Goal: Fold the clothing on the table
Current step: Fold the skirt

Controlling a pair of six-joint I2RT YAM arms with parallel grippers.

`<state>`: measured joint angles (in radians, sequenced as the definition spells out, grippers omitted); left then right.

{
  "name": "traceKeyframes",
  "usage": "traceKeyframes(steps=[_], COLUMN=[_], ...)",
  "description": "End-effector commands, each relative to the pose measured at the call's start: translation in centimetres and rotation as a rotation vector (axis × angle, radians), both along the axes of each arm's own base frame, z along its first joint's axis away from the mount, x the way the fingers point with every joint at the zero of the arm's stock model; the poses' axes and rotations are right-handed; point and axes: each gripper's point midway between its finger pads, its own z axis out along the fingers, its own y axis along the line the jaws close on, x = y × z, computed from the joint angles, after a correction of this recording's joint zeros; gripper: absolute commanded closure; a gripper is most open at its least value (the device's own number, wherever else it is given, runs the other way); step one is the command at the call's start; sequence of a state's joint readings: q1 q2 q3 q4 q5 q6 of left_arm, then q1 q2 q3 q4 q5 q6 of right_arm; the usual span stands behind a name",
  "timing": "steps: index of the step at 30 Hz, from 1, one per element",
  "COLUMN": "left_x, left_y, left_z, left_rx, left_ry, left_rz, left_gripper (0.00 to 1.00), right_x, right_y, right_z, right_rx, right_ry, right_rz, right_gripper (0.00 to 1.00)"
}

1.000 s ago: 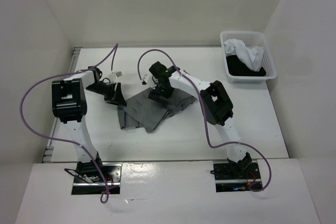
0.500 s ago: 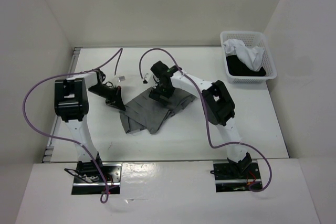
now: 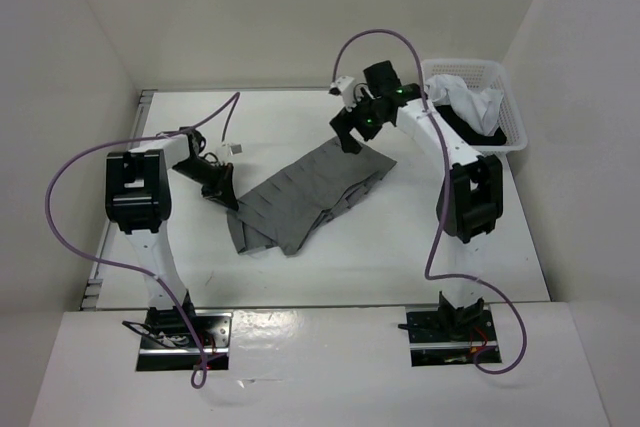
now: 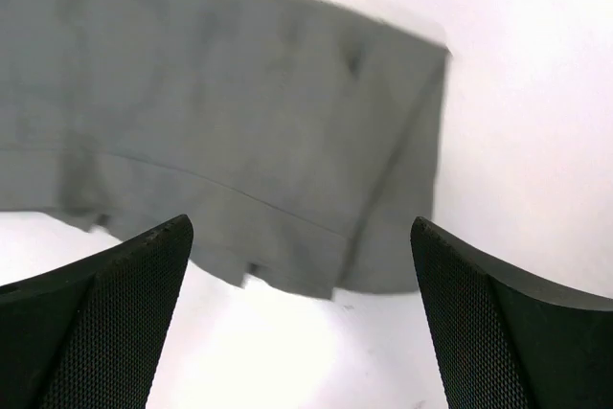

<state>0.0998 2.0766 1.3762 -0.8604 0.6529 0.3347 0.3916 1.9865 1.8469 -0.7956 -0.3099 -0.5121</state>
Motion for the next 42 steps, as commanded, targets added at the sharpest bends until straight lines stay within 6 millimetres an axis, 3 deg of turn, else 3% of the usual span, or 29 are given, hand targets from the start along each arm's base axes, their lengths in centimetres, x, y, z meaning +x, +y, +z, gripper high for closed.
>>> traceKeyframes(steps=[1,4,11,12,17,23,34,42], left_x=[2.0,2.1,2.3,2.3,2.2,1.7,1.4,1.2], left_y=[2.3,2.3,1.7,1.7,1.6,1.3,0.8,0.5], left_z=[-1.3,-1.1,-1.1,-1.1,-1.1,-1.5,-1.6,-1.9], left_rx=[0.161,0.159,0.138,0.138,0.129,0.126,0.115,0.114], left_ry=[-0.101,-0.108,-0.112,-0.113,-0.115,-0.098,-0.090,-0.082], left_rz=[-0.047,-0.057,-0.081,-0.081,-0.096,-0.107,-0.116,-0.126], left_gripper=[1.00,1.00,1.00,1.00,1.00,1.00,1.00,1.00], right_x=[-0.4,0.4,1.6,1.6,2.1,2.1,1.9,0.0], right_y=[-1.6,-3.7,-7.8,-8.9,-10.7,-12.0,-12.1,-12.0], right_z=[-2.5,-4.5,-6.4,-7.5,-8.8,-10.8,-11.5,-13.3], right_rx=[0.020,0.017,0.052,0.044,0.063,0.073,0.261,0.331], right_ry=[0.088,0.098,0.149,0.178,0.207,0.254,0.382,0.537], right_rz=[0.020,-0.007,-0.042,-0.059,-0.076,-0.104,-0.076,-0.057], right_gripper=[0.01,0.01,0.01,0.01,0.01,0.01,0.01,0.01])
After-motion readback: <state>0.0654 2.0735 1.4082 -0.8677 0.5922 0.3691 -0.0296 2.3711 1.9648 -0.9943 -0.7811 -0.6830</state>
